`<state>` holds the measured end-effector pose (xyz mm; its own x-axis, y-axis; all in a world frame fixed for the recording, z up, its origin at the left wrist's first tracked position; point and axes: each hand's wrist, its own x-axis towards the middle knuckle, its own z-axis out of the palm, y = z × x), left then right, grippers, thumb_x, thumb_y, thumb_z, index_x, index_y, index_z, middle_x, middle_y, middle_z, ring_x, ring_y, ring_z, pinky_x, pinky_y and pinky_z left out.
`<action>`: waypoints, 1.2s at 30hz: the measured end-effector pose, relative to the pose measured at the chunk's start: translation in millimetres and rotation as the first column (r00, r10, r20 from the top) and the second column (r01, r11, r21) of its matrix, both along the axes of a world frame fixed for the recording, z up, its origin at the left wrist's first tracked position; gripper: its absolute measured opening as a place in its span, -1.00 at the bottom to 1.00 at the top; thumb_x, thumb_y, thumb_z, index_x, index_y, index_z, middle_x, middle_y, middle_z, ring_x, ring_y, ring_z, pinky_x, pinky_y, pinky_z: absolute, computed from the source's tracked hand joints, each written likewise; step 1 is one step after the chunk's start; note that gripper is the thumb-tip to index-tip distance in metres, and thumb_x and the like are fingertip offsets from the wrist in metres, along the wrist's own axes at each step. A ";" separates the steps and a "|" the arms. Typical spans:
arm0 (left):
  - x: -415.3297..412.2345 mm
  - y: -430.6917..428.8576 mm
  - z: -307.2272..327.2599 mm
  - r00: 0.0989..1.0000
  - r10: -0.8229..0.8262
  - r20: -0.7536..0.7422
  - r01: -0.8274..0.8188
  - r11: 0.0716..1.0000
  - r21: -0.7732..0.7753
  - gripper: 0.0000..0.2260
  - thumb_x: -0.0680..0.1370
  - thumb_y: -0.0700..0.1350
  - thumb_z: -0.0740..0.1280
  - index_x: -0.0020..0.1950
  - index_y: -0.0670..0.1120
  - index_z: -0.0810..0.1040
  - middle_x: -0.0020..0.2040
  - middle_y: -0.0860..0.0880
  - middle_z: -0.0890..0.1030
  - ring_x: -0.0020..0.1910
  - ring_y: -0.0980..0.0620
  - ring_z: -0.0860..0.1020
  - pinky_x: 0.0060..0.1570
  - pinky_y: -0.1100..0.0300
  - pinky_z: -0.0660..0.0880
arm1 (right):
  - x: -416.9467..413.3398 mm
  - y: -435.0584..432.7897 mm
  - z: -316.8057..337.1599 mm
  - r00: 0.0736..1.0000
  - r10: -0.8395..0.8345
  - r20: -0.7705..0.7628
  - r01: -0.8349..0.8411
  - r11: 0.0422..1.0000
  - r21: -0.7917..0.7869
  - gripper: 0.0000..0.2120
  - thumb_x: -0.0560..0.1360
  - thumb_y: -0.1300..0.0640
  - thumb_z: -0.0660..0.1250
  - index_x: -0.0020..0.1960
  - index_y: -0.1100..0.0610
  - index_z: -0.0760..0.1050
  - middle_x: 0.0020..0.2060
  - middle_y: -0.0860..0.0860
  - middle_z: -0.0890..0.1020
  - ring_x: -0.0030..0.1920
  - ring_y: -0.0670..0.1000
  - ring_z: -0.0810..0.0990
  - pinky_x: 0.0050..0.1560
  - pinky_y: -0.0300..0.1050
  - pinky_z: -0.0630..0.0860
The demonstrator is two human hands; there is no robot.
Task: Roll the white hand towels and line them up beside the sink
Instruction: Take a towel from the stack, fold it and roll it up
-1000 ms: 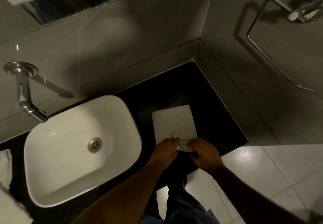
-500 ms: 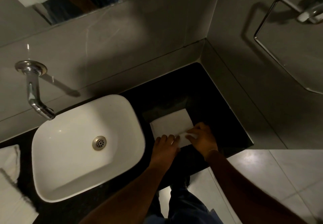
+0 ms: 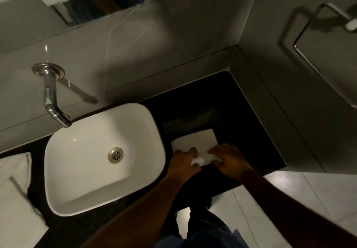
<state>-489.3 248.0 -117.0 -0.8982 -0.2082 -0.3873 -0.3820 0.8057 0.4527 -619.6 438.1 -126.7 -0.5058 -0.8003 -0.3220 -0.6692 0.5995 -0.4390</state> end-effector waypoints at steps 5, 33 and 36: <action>10.5 12.3 -0.9 0.988 -0.116 -0.105 0.087 0.965 -0.246 -0.68 0.48 0.17 0.31 -0.07 -0.07 0.61 0.05 -0.10 0.62 -0.03 -0.16 0.52 0.00 -0.01 0.48 | -2.5 -20.3 2.8 0.997 -0.074 0.031 0.066 0.973 0.223 -0.64 0.57 -0.10 0.28 0.33 -0.06 0.47 0.33 0.01 0.38 0.38 0.12 0.30 0.36 -0.05 0.24; -72.3 -19.0 -0.1 0.987 0.157 0.034 -0.156 0.987 -0.043 -0.63 0.68 -0.09 0.20 0.50 -0.11 0.38 0.48 -0.18 0.40 0.44 -0.20 0.35 0.46 -0.02 0.24 | -42.6 -59.2 -26.8 0.964 -0.263 -0.047 0.266 0.960 0.082 -0.30 0.52 -0.43 -0.12 0.36 0.00 0.42 0.40 0.07 0.39 0.39 0.19 0.31 0.39 0.21 0.24; -78.2 -27.1 -9.0 0.985 0.168 0.047 -0.164 0.984 -0.071 -0.55 0.70 0.01 0.17 0.59 -0.04 0.24 0.57 -0.11 0.26 0.53 -0.16 0.23 0.51 0.00 0.13 | -45.8 -68.2 -30.5 0.964 -0.265 -0.015 0.265 0.955 0.136 -0.44 0.61 -0.33 0.02 0.42 0.01 0.36 0.45 0.07 0.32 0.45 0.20 0.24 0.42 0.26 0.18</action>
